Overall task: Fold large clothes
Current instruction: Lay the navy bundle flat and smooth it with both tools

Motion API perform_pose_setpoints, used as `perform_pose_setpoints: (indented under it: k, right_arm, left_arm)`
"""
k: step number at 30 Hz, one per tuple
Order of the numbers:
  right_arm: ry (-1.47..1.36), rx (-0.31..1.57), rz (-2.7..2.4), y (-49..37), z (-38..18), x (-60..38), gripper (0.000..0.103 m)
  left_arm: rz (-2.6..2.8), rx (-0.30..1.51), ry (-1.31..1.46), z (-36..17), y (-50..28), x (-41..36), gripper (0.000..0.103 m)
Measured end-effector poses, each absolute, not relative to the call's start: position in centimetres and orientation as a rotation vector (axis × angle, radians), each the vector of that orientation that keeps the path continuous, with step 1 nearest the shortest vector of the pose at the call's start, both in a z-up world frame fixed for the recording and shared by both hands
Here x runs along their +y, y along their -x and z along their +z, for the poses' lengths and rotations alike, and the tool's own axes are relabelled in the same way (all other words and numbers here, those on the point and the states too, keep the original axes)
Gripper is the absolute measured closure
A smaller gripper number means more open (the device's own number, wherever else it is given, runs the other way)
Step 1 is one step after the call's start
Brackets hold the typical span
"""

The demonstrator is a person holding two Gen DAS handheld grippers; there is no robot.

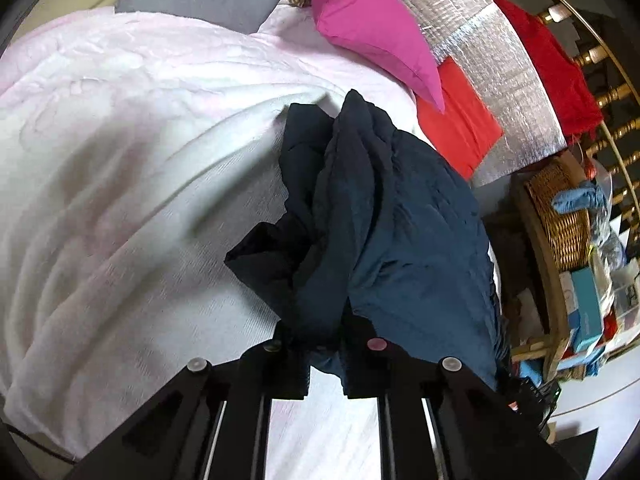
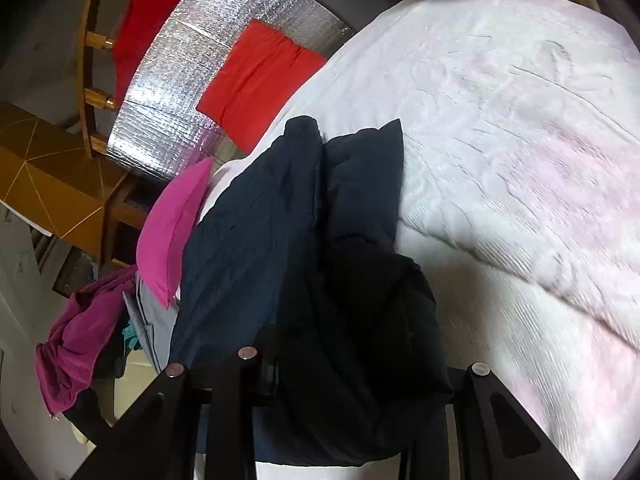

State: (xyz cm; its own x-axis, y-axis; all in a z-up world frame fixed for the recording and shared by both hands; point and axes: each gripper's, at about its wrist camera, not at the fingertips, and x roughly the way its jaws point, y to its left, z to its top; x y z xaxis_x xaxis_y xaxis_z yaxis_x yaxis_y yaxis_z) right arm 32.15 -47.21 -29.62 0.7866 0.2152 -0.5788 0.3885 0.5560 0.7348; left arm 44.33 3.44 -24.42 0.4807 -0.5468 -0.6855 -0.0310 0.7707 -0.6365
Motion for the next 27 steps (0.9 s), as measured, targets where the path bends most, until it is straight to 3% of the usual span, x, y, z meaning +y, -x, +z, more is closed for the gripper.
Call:
perform_pose_setpoints:
  k: [9,10,12,14,17,21,24,25,27]
  right_arm:
    - [-0.981,0.716,-0.115,-30.4,-30.1,-47.8,0.069]
    - [-0.987,0.724,-0.113,-30.2,-30.1,-47.9,0.065]
    - [-1.019,0.748,-0.133,-29.7,-30.1,-48.1,0.055]
    - [-1.04,0.769,-0.133,-28.9,-29.9,-48.2,0.031]
    - [-0.951,0.812,-0.129,-27.3,-28.7,-47.6,0.031]
    - [-0.868,0.861,-0.092,-25.0,-27.2,-46.6,0.032]
    - [-0.789,0.869,-0.032,-24.1,-25.4,-45.1,0.047]
    - [-0.764,0.869,-0.009,-24.2,-24.8,-44.4,0.049]
    - [-0.727,0.851,0.027,-24.8,-23.8,-42.9,0.05]
  left_arm:
    - [-0.34,1.076,0.608,-25.8,-43.5,2.9,0.089]
    - [-0.331,1.086,0.598,-25.8,-43.5,2.9,0.082]
    - [-0.317,1.095,0.572,-25.3,-43.3,3.2,0.079]
    - [-0.313,1.101,0.546,-24.5,-42.7,3.5,0.078]
    - [-0.327,1.043,0.473,-22.5,-40.2,4.0,0.076]
    - [-0.344,0.93,0.343,-19.3,-38.1,3.4,0.064]
    - [-0.342,0.85,0.243,-17.3,-37.5,1.5,0.051]
    - [-0.344,0.837,0.221,-17.1,-37.6,0.8,0.045]
    - [-0.339,0.832,0.181,-16.9,-38.4,-1.0,0.043]
